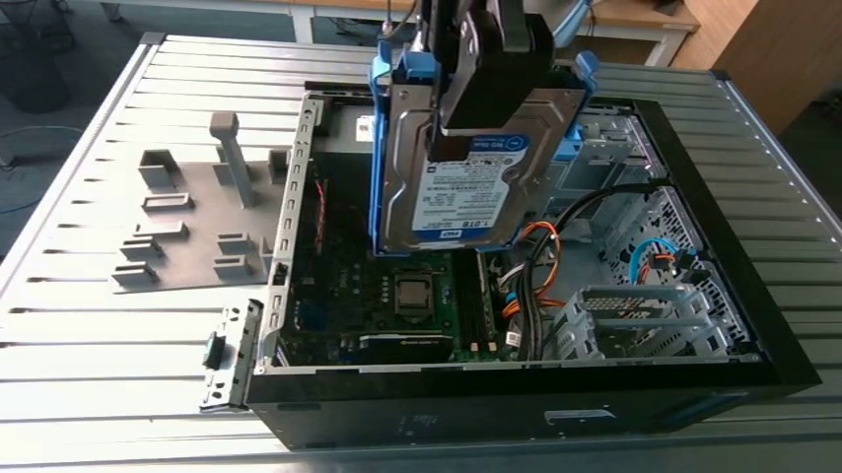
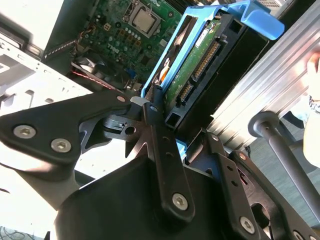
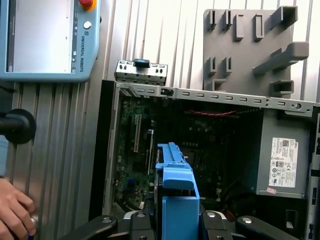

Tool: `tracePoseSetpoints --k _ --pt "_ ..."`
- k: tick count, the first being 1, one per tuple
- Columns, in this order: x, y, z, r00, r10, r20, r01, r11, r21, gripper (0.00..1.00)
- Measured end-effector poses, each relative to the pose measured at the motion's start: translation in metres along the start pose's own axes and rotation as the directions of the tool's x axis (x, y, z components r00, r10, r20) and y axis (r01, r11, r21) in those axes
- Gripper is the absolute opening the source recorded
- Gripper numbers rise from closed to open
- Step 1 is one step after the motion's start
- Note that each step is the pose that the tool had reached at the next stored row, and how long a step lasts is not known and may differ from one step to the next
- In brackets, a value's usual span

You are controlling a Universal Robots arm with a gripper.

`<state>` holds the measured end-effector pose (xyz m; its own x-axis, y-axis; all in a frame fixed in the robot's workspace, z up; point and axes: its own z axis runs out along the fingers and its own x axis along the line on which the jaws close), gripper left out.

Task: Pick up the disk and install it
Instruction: 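Pick up the disk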

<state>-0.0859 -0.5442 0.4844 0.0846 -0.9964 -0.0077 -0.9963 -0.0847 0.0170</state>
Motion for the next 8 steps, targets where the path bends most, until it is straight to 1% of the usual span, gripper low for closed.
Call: tracePoseSetpoints --k 8 --pt "0.0053 -0.0011 0.0001 1.0000 0.000 0.0000 0.000 1.0000 0.0000 0.37"
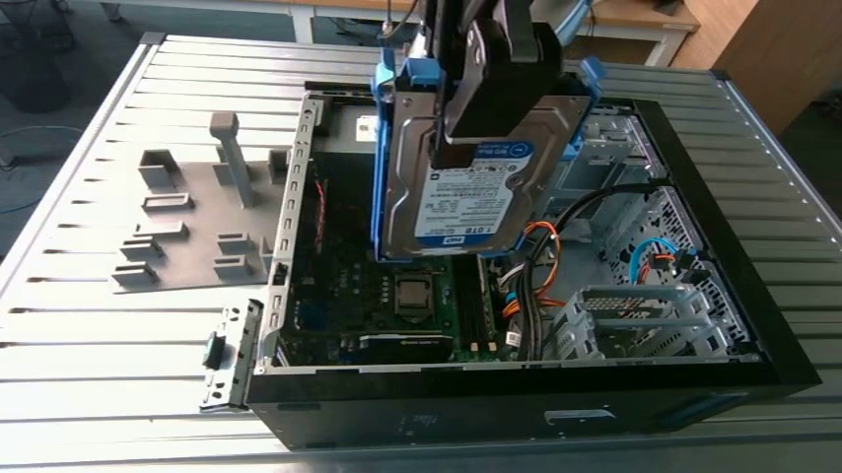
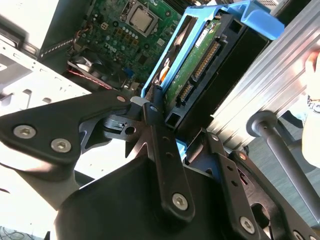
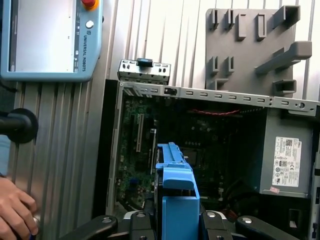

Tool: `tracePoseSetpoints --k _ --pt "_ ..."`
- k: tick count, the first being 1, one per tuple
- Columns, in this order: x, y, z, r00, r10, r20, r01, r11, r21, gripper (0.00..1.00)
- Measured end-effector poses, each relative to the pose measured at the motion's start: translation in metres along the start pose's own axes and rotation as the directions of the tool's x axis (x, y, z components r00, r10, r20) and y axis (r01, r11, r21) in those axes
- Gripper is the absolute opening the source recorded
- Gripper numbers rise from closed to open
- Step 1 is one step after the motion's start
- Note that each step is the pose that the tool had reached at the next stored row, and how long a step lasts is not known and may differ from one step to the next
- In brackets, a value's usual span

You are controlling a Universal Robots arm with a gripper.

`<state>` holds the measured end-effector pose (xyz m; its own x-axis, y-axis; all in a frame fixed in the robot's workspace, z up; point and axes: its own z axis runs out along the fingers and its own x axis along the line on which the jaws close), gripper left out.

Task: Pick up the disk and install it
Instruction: 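Pick up the disk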

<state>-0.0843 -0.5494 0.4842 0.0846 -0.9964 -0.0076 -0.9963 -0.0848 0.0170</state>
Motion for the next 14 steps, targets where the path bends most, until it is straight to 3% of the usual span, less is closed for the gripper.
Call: tracePoseSetpoints --k 14 --pt "0.0095 -0.0024 0.0002 1.0000 0.000 -0.0001 0.000 1.0000 0.0000 0.37"
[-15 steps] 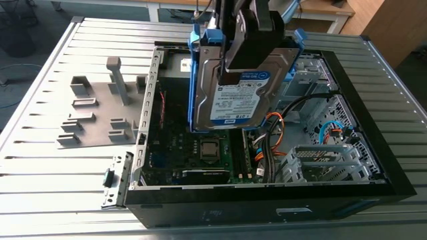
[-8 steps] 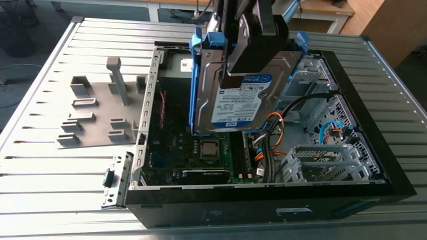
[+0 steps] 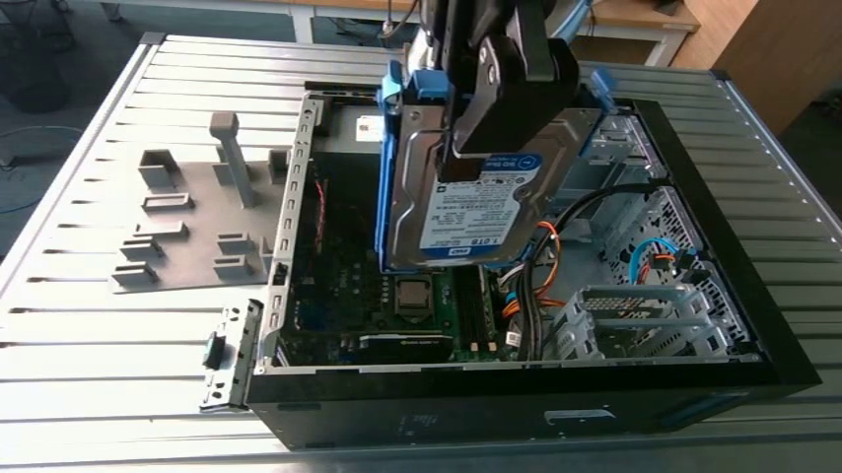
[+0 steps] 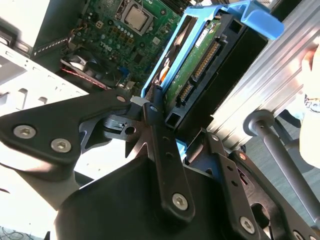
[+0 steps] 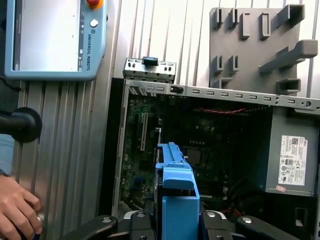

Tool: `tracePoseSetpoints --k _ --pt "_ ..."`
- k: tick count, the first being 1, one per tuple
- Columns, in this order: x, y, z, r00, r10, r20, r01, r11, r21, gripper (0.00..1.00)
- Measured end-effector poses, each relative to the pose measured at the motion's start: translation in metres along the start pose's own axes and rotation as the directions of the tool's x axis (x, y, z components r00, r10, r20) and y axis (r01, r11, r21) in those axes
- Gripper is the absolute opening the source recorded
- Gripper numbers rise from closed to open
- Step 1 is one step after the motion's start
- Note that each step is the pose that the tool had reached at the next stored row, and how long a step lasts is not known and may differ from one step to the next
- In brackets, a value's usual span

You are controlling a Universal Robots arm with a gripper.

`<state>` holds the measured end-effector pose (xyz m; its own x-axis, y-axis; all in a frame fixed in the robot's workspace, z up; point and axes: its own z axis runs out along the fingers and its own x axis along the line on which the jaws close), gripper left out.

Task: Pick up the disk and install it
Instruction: 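Pick up the disk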

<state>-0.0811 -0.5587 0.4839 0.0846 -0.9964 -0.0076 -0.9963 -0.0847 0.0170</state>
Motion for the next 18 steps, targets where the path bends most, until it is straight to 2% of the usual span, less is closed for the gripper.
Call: tracePoseSetpoints --k 18 --pt "0.0128 -0.0031 0.0003 1.0000 0.000 0.0001 0.000 1.0000 0.0001 0.37"
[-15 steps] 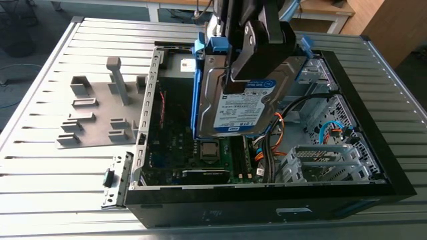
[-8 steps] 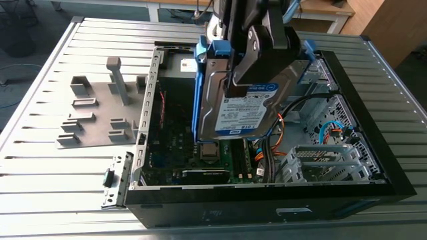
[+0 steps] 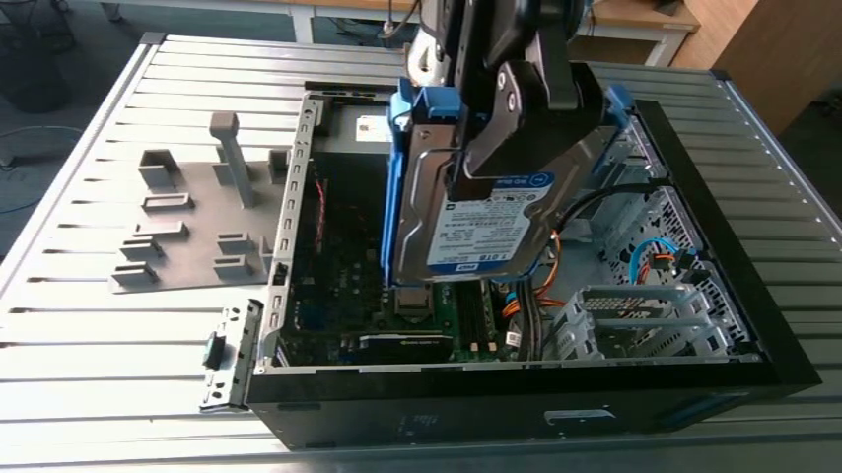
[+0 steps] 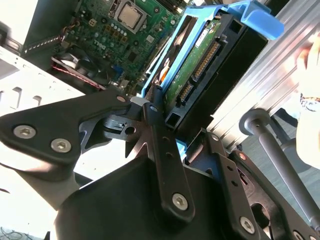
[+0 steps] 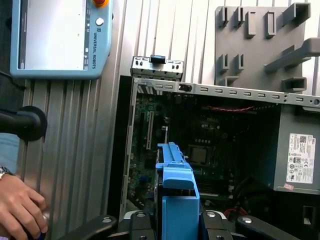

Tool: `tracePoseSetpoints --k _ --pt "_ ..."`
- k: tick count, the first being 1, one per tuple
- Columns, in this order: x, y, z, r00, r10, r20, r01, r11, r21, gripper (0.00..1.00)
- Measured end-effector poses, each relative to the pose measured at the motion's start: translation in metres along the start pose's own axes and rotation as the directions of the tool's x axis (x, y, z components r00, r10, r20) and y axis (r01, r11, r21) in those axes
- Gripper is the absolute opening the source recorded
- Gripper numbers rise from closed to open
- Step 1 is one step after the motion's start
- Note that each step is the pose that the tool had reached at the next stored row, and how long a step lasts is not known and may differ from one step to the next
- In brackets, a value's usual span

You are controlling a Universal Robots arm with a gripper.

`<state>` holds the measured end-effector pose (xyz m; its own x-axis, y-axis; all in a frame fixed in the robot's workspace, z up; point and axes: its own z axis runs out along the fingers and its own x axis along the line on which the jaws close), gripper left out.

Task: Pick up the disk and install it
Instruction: 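Pick up the disk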

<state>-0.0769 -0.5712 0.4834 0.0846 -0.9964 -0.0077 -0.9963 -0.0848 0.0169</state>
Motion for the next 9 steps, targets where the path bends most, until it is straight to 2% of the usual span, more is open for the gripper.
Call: tracePoseSetpoints --k 6,9 --pt "0.0043 -0.0024 0.0001 1.0000 0.000 -0.0001 0.000 1.0000 -0.0001 0.37" --pt "0.0070 -0.0077 0.0003 1.0000 0.000 0.0002 0.000 1.0000 -0.0009 0.37"
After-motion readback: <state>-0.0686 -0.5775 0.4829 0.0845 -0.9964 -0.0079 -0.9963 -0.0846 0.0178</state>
